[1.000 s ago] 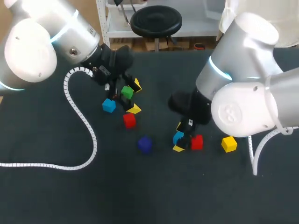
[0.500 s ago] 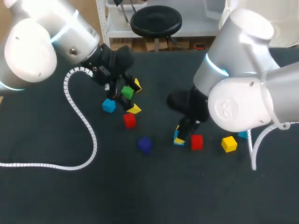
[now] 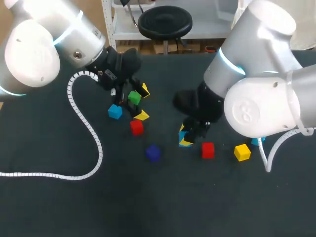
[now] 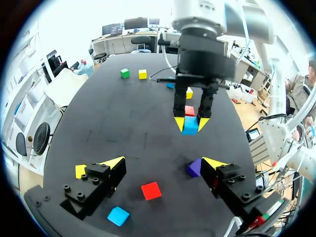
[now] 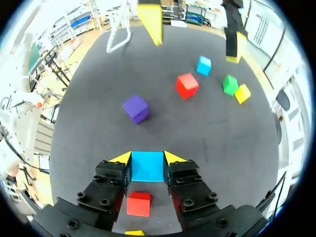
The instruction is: Place the blue cubes, place green cubes on the blue cubes, place the yellow cubes on the green cubes, then place the red cubes on the yellow cubes, and place purple cube on the red cubes.
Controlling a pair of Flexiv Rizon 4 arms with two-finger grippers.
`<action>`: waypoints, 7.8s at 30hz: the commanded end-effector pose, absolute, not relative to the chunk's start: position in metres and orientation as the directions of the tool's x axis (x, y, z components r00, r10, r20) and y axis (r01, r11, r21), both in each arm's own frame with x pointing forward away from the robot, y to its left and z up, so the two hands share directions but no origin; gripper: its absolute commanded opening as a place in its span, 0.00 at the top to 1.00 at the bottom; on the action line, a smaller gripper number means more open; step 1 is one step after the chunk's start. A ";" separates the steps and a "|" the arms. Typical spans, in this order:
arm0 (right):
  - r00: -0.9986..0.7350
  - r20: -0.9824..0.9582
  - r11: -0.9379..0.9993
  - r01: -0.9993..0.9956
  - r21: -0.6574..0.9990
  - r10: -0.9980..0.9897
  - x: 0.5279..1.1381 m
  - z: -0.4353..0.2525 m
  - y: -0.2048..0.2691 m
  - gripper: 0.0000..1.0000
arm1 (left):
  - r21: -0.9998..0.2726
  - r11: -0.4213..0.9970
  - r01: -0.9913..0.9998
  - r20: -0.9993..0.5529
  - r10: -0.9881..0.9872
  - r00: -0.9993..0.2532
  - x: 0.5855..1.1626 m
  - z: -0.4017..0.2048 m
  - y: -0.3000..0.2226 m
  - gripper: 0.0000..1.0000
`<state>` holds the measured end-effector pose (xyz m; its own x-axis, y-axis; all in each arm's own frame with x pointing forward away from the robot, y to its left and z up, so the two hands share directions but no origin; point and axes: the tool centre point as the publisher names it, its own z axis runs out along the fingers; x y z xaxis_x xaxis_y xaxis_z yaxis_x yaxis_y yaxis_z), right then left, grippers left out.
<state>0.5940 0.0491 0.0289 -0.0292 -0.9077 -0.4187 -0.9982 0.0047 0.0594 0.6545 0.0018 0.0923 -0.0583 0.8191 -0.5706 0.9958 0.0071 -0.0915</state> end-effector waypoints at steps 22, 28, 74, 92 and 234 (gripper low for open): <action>-0.081 -0.412 0.079 -0.997 0.023 -0.907 0.585 0.057 0.051 1.00 | -0.093 0.004 0.996 -0.572 0.819 -0.056 0.656 0.092 0.002 0.00; -0.081 -0.412 0.079 -0.997 0.023 -0.907 0.585 0.057 0.051 1.00 | -0.093 0.004 0.996 -0.572 0.819 -0.056 0.656 0.092 0.002 0.00; 0.021 -0.346 -0.004 -0.999 -0.048 -0.938 0.666 0.009 0.062 1.00 | -0.093 0.004 0.996 -0.572 0.819 -0.056 0.656 0.092 0.002 0.00; -0.043 -0.425 0.054 -0.998 -0.013 -0.904 0.706 -0.003 0.059 1.00 | -0.093 0.004 0.996 -0.572 0.819 -0.056 0.656 0.092 0.002 0.00; -0.066 -0.447 0.076 -0.997 -0.004 -0.892 0.721 0.017 0.028 0.00 | -0.093 0.004 0.996 -0.572 0.819 -0.056 0.656 0.092 0.002 0.00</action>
<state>0.7357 0.0375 0.0095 -0.0589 -0.8936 -0.4450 -0.9982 0.0494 0.0330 0.6545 0.0018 0.0923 -0.0583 0.8191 -0.5706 0.9958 0.0071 -0.0915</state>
